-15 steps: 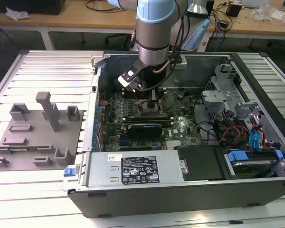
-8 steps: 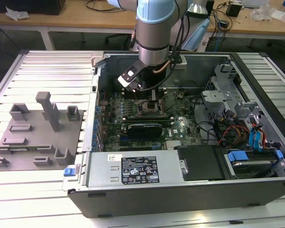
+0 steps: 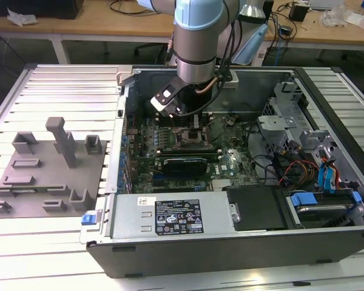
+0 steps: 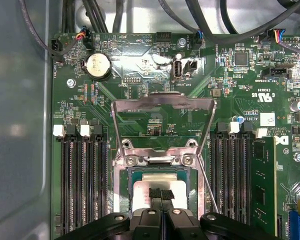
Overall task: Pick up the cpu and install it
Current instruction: 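Place the cpu into insertion slot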
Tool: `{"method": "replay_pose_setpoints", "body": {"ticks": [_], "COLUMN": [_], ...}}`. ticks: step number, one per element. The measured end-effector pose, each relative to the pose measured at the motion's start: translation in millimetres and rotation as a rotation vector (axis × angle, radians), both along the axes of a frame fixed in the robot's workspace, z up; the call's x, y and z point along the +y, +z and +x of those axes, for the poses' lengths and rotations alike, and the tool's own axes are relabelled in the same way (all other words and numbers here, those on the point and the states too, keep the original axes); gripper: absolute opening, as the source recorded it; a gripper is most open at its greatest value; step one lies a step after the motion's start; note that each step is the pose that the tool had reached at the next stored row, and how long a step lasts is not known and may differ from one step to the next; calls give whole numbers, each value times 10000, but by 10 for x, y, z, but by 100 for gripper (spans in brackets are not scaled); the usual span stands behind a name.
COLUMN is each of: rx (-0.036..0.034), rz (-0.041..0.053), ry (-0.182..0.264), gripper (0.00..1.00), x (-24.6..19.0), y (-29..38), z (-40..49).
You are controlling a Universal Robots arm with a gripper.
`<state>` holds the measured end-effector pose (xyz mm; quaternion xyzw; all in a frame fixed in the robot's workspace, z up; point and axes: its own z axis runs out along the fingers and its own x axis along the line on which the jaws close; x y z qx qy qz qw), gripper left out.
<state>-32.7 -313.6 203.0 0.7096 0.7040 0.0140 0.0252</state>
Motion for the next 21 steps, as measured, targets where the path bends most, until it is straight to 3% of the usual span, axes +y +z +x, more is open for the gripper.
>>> {"method": "replay_pose_setpoints", "body": {"ticks": [7,12,16,19,21], "rx": [-2,-1,-1,-1,-2], "rz": [3,1,1,1,4], "ry": [-1,-1,0,0,0], "gripper": [11,11,11,11,11], "x": [1,0,0,0,1], "y": [68,193,330,382,382], "z": [0,0,0,0,1]}}
